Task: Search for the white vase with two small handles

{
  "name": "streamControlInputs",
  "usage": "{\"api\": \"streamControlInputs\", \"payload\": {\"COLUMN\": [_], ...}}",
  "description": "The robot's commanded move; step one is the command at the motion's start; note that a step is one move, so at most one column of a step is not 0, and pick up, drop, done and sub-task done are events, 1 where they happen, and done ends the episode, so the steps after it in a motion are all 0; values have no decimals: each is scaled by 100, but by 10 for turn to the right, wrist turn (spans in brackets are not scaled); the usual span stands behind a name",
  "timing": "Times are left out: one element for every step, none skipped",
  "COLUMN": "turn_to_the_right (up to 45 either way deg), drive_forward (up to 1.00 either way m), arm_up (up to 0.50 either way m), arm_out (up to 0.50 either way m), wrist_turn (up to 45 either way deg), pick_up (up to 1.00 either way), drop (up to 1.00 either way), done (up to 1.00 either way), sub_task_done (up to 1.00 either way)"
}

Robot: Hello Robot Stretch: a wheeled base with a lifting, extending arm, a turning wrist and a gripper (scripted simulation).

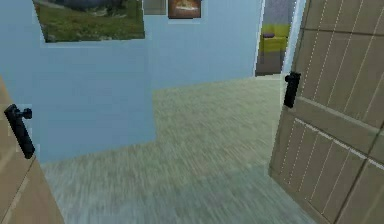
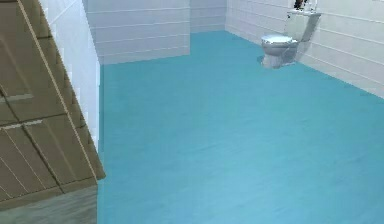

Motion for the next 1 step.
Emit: {"api": "streamControlInputs", "payload": {"turn_to_the_right": [0], "drive_forward": [100], "arm_up": [0], "arm_out": [0], "wrist_turn": [0], "pick_up": [0], "drop": [0], "done": [0], "sub_task_done": [0]}}
